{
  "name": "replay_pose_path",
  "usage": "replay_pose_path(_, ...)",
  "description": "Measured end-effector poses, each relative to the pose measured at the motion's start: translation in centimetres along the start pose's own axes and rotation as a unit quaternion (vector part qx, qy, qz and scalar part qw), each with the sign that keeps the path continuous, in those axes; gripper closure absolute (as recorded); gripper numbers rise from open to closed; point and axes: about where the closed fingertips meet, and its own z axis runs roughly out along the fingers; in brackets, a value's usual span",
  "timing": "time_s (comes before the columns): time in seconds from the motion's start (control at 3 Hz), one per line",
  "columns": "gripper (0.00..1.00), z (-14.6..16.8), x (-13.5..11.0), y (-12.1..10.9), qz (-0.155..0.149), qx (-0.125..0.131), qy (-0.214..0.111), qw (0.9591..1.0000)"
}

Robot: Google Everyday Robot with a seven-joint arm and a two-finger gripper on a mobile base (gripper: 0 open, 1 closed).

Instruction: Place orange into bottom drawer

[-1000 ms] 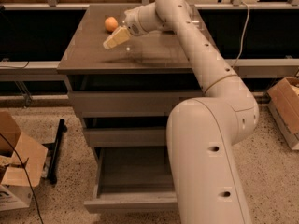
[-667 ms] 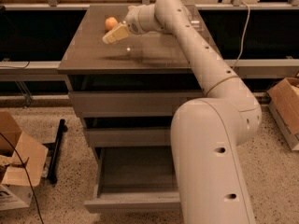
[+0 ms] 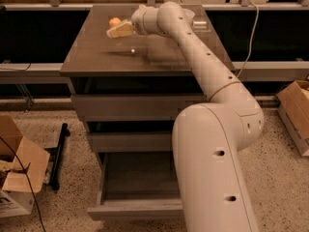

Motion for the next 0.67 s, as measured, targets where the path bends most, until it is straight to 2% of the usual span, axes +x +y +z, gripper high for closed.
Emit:
replay_pose_path(0.33, 0.0, 2.2, 0.6, 0.1, 0.023, -0.002, -0.007, 0.9997)
replay_pose_path(0.67, 0.0, 3.4, 0.8, 0.6, 0.031, -0.011, -0.008, 0.9994)
